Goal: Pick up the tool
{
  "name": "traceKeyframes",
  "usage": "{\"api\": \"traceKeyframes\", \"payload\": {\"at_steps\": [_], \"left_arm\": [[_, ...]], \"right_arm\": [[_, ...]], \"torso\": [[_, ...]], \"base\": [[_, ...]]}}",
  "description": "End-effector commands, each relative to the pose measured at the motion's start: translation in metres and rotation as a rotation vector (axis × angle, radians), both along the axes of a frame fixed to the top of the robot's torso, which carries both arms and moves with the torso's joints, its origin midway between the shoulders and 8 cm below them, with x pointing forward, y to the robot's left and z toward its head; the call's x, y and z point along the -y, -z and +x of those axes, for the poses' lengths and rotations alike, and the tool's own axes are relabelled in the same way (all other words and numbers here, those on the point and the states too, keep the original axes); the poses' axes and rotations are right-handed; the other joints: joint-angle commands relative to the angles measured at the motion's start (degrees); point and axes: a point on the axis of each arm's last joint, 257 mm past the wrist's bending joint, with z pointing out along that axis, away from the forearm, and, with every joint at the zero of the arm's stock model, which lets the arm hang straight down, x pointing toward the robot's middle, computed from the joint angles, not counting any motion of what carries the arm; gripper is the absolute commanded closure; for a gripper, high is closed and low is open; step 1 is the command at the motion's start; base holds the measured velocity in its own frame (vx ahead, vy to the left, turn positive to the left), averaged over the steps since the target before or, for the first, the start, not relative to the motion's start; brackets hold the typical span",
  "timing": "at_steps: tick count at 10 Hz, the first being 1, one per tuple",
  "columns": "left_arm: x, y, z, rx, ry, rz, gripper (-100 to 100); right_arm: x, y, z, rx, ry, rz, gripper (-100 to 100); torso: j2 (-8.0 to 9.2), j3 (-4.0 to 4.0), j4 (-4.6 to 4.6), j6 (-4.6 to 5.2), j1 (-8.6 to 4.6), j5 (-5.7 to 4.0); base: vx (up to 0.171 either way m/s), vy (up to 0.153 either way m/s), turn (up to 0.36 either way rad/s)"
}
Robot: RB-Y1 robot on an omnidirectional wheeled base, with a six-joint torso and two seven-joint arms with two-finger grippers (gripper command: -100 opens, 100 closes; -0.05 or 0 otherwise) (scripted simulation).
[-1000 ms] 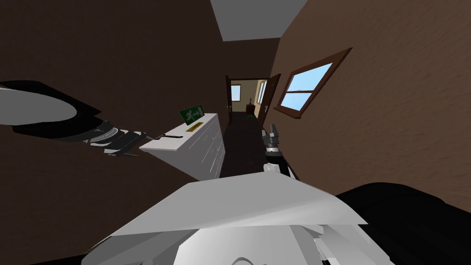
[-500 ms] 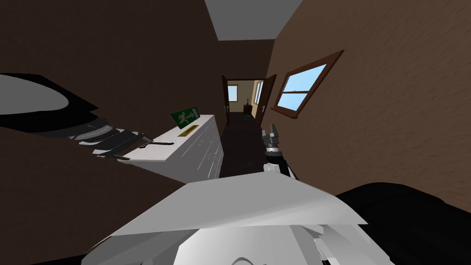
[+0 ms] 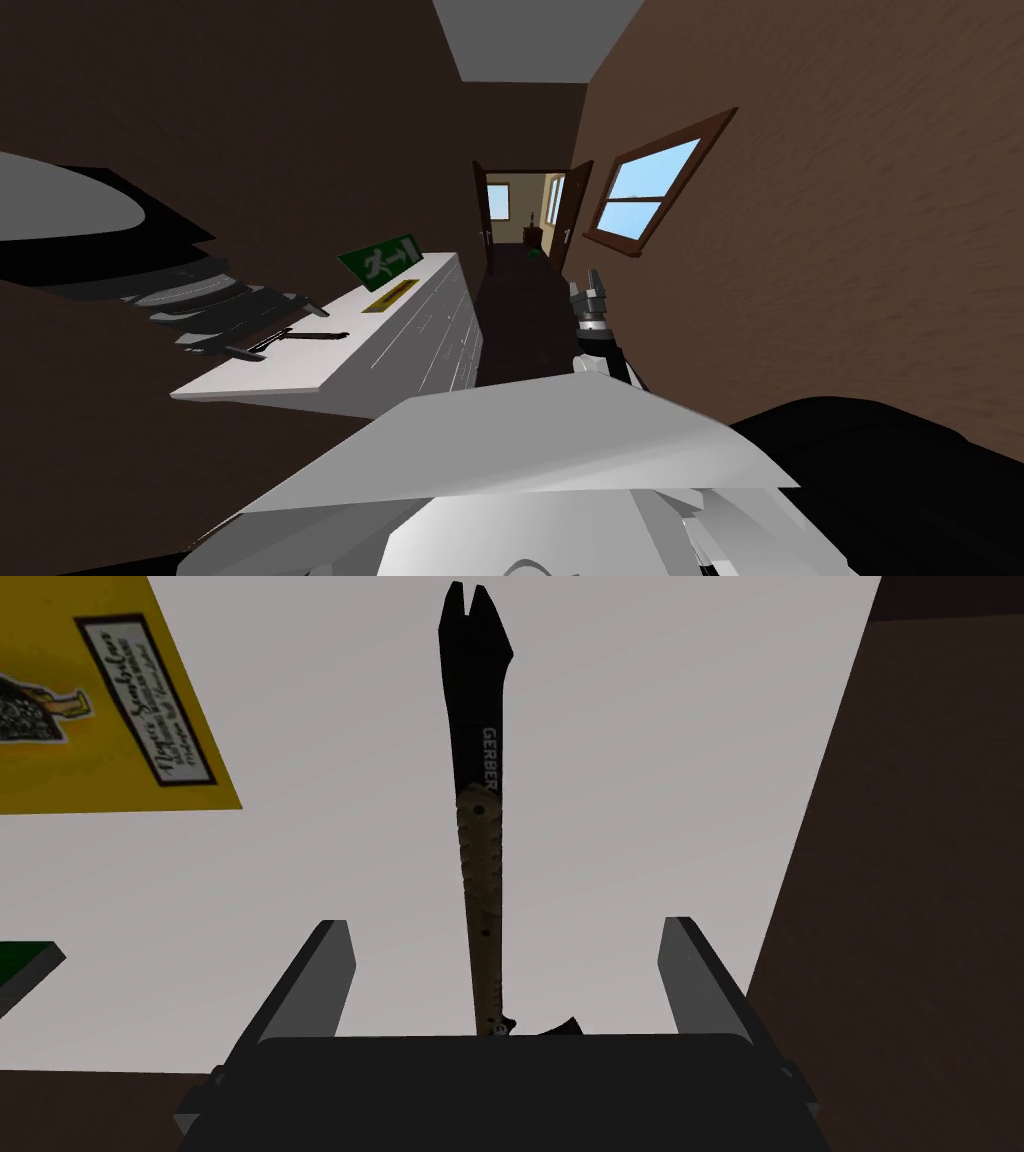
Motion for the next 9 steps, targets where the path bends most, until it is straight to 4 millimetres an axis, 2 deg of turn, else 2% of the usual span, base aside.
{"api": "traceKeyframes", "payload": {"at_steps": [1,2,9], "left_arm": [[0.000,0.000,0.000,0.000,0.000,0.000,0],[0.006,0.003,-0.003,-0.003,0.000,-0.004,-100],[0.039,0.018,-0.021,-0.007,-0.006,-0.010,-100]], "right_arm": [[0.000,0.000,0.000,0.000,0.000,0.000,0],[0.000,0.000,0.000,0.000,0.000,0.000,0],[0.000,0.000,0.000,0.000,0.000,0.000,0]], "torso": [[0.00,0.00,0.00,0.00,0.00,0.00],[0.17,0.10,0.05,0.00,-0.02,-0.01],[0.24,0.15,0.07,-0.01,0.16,0.04]], "base": [[0.009,0.001,0.002],[0.012,0.019,-0.003],[0.020,0.049,-0.005]]}}
